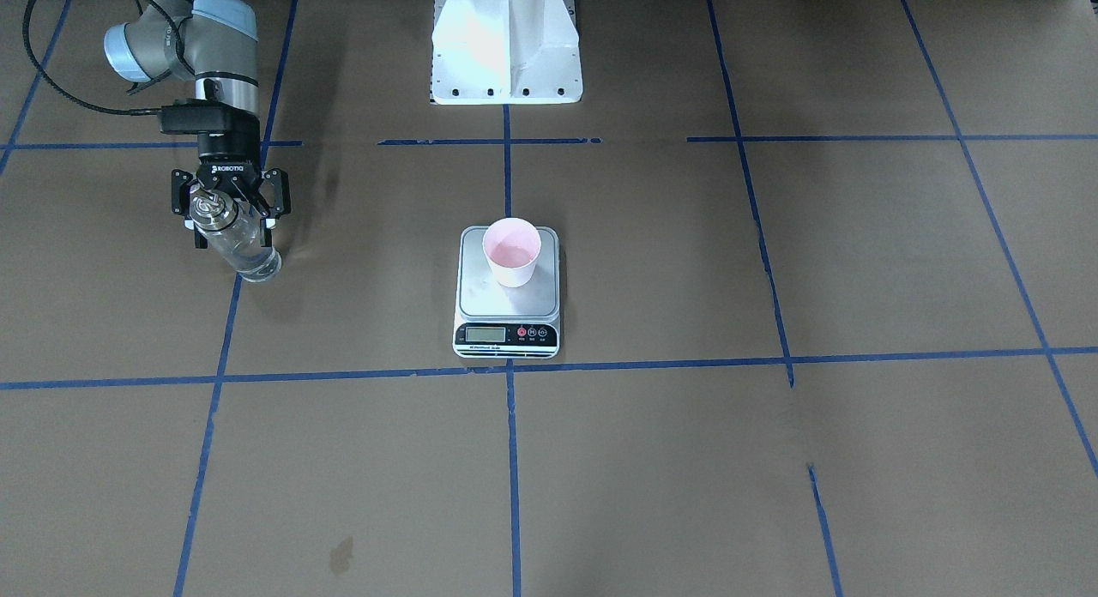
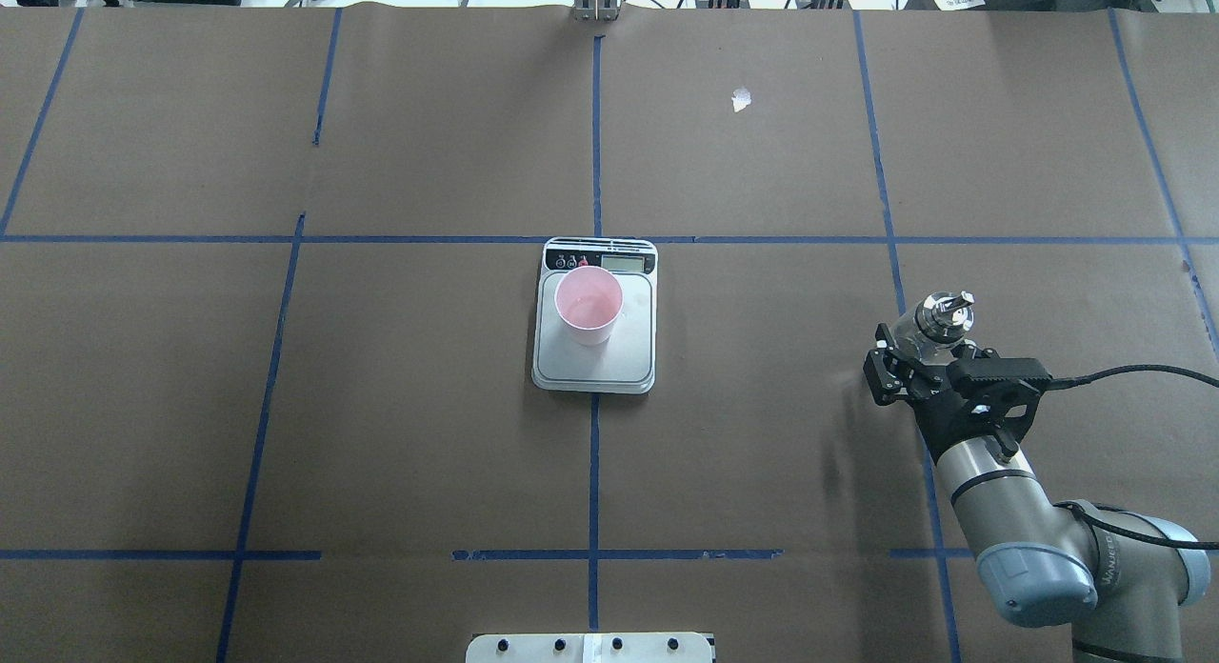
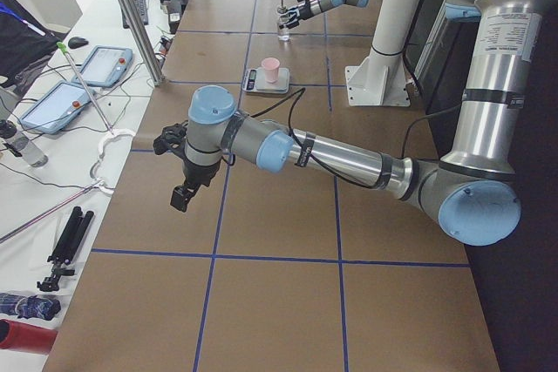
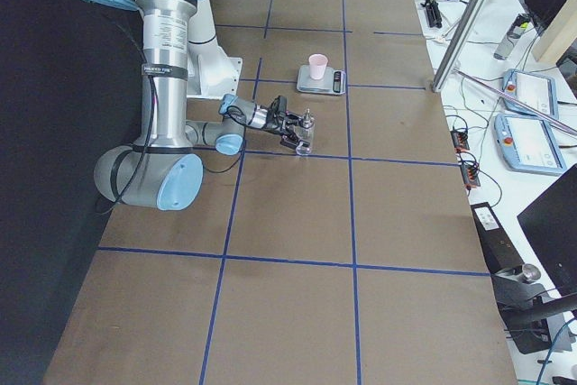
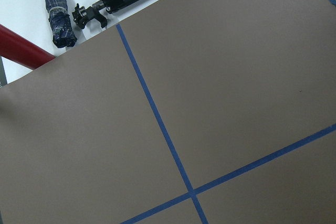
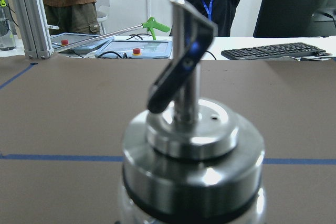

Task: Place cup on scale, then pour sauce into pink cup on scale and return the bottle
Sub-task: 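Close the right gripper around the sauce bottle and lift it, then carry the bottle with the right gripper over the pink cup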

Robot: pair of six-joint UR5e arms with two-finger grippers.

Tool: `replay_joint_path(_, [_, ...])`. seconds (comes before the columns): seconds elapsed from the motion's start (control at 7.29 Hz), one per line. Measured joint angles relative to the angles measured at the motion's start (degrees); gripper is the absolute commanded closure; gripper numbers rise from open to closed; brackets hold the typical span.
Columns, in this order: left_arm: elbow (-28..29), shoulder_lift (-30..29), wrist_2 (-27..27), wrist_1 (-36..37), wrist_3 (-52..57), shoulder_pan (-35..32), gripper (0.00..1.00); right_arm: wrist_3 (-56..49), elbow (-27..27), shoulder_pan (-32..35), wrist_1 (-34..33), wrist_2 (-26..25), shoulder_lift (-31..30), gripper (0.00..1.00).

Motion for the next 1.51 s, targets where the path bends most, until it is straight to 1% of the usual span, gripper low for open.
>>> replay_joint_path(0.27, [0.0,0.2,0.0,0.0,0.0,0.0,0.00,0.0,-0.2,0.1,0.0,-0.2,0.8,1.00])
replay_joint_path(0.55, [0.0,0.2,0.0,0.0,0.0,0.0,0.00,-0.2,0.3,0.4,0.1,-1.0,1.2,1.00])
replay_joint_path(0.82, [0.0,0.5,-0.2,0.0,0.0,0.0,0.00,-1.9,2.1,0.9,-0.1,-2.1,2.4,1.00])
replay_joint_path(1.1, [0.0,0.9,-0.5,0.0,0.0,0.0,0.00,-7.0,3.9,1.1,-0.7,-2.2,4.1,1.00])
replay_joint_path(1.37, [0.1,0.9,-0.5,0.0,0.0,0.0,0.00,-12.7,4.5,1.0,-4.3,-3.3,6.4,1.00])
replay_joint_path(1.51, [0.3,0.9,-0.6,0.0,0.0,0.0,0.00,-18.5,4.4,0.9,-6.3,-4.8,8.7,1.00])
